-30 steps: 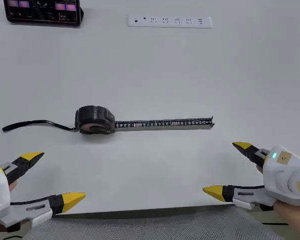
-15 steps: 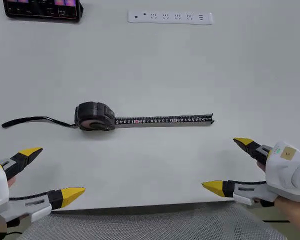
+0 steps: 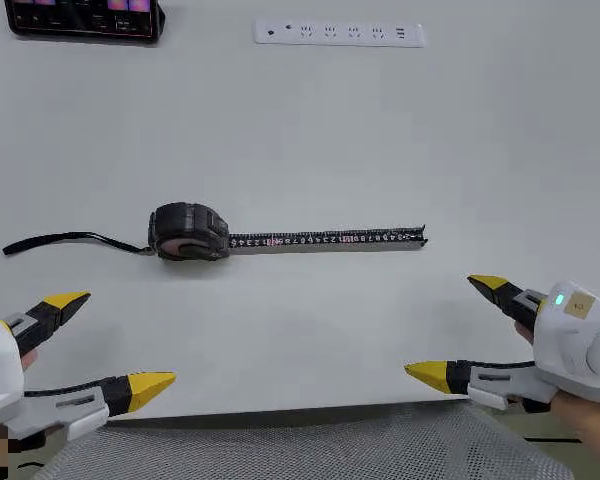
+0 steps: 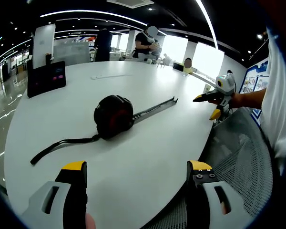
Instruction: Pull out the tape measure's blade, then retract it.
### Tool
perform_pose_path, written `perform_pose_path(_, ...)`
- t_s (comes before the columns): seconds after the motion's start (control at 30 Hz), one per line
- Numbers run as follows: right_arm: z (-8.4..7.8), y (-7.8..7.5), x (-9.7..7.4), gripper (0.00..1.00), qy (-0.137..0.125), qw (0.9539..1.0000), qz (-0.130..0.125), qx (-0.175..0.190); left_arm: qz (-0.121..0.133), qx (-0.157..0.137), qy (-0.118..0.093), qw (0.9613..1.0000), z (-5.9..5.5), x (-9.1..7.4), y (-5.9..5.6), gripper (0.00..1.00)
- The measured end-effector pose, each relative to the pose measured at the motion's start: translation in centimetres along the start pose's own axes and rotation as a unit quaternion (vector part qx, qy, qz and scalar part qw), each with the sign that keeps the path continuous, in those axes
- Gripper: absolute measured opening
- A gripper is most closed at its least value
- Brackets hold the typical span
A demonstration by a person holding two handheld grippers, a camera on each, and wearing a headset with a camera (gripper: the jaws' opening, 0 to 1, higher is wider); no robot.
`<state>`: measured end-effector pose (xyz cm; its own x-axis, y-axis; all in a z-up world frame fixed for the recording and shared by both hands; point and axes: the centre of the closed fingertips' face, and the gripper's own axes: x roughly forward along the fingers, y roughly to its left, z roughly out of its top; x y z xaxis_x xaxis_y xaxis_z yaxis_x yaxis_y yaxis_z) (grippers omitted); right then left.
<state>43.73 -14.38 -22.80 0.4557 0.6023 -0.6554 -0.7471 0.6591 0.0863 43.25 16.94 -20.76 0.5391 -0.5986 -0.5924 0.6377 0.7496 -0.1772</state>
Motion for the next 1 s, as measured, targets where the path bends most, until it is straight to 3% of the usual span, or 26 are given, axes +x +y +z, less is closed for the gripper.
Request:
perform_pose_path(0.4,0.4,-0.1,0.3,0.86,0.000,1.0000,0.003,-0.006,-0.003,0.005,0.004,1.0000,0.1,0.4,-0.1,0.83)
perform_pose_path(1.0,1.9,-2.8,1.0,0.86,0.002,0.9997,0.010,-0.022,0.023,-0.016,0.000,0.9996,1.8,3.2,2.1,0.86)
